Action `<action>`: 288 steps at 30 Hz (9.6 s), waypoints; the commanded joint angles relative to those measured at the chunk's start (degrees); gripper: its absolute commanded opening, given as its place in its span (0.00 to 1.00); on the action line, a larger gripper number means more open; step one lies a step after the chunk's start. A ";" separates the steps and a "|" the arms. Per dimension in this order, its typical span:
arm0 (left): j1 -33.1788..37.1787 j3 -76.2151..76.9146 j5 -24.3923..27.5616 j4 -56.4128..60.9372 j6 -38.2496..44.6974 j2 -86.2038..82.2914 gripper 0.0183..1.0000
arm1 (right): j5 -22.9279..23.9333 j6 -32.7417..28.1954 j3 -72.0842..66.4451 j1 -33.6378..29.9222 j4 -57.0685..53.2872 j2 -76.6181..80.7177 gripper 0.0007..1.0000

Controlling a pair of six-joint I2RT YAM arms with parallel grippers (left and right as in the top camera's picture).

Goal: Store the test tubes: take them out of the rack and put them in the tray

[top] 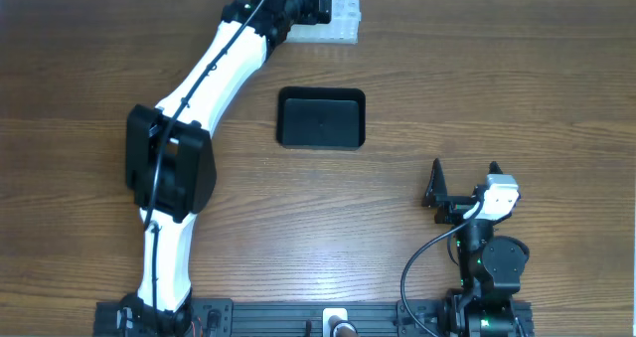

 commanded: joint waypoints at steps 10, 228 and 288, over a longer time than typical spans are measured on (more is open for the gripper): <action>0.72 2.86 -1.18 -0.09 -0.39 4.63 0.99 | 0.52 0.50 -0.28 -0.33 -0.24 -0.63 0.99; -3.34 17.90 -1.38 -39.28 -7.54 -2.14 0.48 | 0.55 0.50 -0.28 -0.33 -0.24 -0.63 0.99; 1.09 17.88 -6.86 -6.62 -1.25 14.43 0.44 | 0.52 0.50 -0.28 -0.33 -0.24 -0.63 0.99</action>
